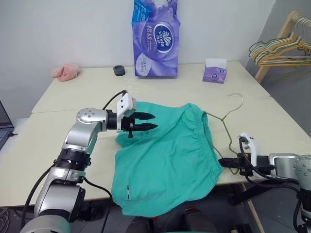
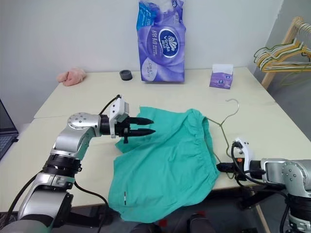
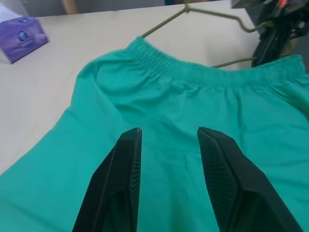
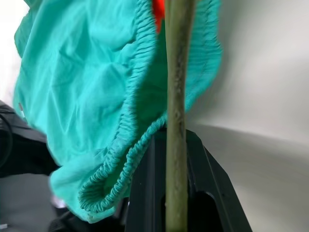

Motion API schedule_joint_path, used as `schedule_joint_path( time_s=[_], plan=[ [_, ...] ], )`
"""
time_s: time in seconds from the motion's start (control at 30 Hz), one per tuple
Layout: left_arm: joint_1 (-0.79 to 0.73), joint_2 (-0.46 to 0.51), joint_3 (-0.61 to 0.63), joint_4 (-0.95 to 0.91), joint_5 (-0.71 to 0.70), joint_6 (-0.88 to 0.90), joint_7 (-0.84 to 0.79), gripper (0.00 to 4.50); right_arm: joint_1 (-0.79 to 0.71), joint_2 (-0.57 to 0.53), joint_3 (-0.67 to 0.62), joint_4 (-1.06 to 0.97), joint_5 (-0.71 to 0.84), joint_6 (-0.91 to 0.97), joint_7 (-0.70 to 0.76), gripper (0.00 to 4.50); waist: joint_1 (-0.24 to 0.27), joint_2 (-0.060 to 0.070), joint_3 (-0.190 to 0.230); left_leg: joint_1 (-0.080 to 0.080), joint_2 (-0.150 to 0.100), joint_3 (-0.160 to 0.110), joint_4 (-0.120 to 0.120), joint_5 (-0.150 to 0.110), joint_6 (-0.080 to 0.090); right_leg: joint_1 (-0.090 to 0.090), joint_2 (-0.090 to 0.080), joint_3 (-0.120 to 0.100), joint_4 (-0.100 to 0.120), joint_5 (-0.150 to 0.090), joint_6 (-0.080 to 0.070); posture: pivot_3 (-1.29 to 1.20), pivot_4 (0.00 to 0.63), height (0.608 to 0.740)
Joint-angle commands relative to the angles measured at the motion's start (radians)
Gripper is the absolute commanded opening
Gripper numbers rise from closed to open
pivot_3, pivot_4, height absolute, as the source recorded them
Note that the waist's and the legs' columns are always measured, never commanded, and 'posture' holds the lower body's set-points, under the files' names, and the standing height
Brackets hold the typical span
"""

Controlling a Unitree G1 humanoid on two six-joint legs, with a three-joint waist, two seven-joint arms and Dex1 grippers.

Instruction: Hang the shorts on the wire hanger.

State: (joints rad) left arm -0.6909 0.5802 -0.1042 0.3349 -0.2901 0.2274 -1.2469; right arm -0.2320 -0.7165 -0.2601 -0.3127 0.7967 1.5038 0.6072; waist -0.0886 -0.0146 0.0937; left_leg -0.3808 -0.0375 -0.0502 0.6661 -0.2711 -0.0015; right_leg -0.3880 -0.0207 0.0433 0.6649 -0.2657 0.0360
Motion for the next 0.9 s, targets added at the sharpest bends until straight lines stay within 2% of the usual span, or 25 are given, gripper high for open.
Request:
schedule_joint_path(
  time_s=[0.03,0.2,0.33,0.47,0.67,0.9],
  plan=[
    [-0.071,-0.03,0.058,0.027,-0.025,0.008,0.055,3.02,-0.045,-0.03,0.003,-0.111,0.004,-0.074,0.005,0.0,0.0,0.0,0.0,0.0,0.0,0.0,0.0,0.0,0.0,0.0,0.0,0.0,0.0,0.0,0.0,-0.17,0.065,0.74],
    [-0.14,-0.062,0.076,0.045,-0.034,-0.032,0.054,4.46,-0.04,-0.066,0.091,-0.243,-0.024,-0.147,-0.005,0.0,-0.001,0.0,0.0,-0.001,0.0,0.0,0.0,0.0,0.0,0.0,0.0,0.0,0.0,0.0,0.001,-0.19,0.063,0.74],
    [-0.155,-0.047,0.047,0.043,-0.023,-0.059,-0.021,4.46,-0.026,-0.101,0.149,-0.299,-0.044,-0.186,0.007,0.0,-0.004,0.0,0.0,-0.001,0.0,0.0,0.0,0.0,0.0,-0.001,0.0,0.0,-0.001,0.0,0.0,-0.19,0.063,0.74],
    [-0.172,0.006,-0.048,0.047,0.024,-0.092,-0.195,4.46,-0.008,-0.199,0.257,-0.365,-0.112,-0.289,0.051,0.0,-0.011,0.0,0.0,-0.001,0.0,0.0,0.0,0.0,0.0,-0.001,0.0,0.0,-0.001,0.0,0.0,-0.2,0.065,0.74],
    [-0.183,-0.011,-0.082,0.112,0.076,-0.171,-0.223,4.46,0.016,-0.297,0.342,-0.4,-0.195,-0.42,0.108,0.0,-0.018,0.0,0.0,-0.001,0.0,0.0,0.0,0.0,0.0,-0.001,0.0,0.0,-0.002,-0.001,0.002,-0.21,0.064,0.74],
    [-0.137,-0.011,-0.126,0.08,0.094,-0.189,-0.303,4.46,0.03,-0.334,0.383,-0.421,-0.258,-0.497,0.136,0.0,-0.025,-0.001,0.001,-0.001,0.0,0.0,0.0,0.0,0.0,-0.001,0.0,0.0,-0.002,0.0,0.002,-0.21,0.065,0.74]
  ],
)
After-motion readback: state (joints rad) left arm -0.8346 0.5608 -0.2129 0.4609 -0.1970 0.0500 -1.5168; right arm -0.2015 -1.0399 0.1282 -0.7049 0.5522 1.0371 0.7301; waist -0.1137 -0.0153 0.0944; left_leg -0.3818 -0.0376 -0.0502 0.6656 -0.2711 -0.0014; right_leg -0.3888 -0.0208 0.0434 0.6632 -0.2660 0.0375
